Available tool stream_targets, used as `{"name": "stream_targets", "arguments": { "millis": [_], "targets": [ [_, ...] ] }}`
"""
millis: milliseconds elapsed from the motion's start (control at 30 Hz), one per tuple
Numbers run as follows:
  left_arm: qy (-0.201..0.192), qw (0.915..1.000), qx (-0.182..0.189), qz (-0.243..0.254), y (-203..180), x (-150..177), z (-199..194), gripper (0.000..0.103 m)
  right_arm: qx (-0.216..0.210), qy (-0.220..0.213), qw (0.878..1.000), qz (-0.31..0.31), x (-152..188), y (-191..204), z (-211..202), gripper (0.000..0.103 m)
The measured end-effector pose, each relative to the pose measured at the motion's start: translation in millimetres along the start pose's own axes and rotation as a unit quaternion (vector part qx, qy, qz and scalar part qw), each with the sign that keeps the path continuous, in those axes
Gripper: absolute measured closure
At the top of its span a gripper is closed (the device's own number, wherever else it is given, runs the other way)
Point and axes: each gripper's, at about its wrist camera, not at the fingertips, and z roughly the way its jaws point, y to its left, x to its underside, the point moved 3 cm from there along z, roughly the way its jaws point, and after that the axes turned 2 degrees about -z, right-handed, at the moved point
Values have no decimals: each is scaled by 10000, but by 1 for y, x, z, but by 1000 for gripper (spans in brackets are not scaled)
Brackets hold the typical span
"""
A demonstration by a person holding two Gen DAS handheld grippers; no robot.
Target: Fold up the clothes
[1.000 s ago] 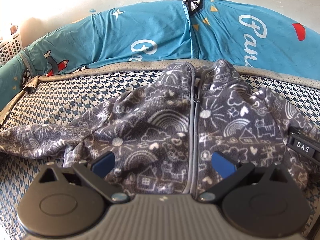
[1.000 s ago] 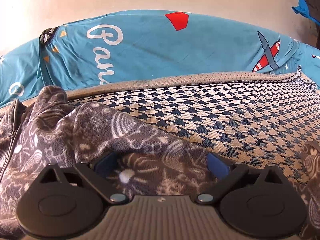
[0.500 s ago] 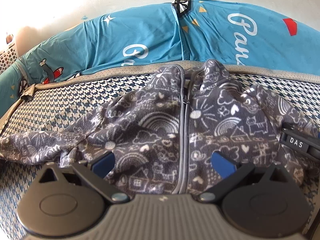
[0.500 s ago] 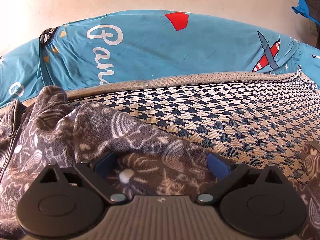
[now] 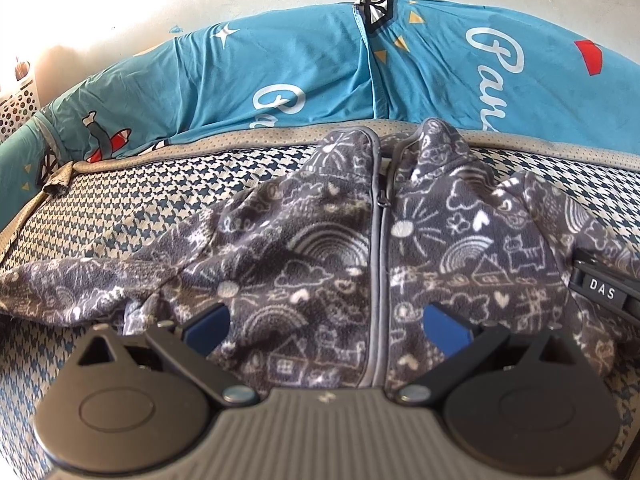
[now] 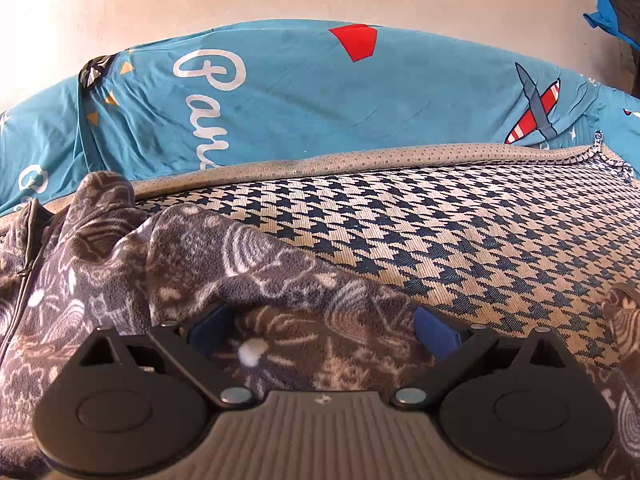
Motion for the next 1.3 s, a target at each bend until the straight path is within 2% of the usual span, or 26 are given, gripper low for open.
{"name": "stream_targets", "arguments": {
  "millis": [600,900,1300],
  "targets": [
    [-78,9997,1,216,-8,2,0,0,2,4,10000,0,0,0,0,5],
    [-56,10000,48,20,0,0,-1,0,4,7,10000,-1,0,0,0,5],
    [-62,9999,108,86,-6,0,-2,0,5,11,10000,-2,0,0,1,5]
  ]
}}
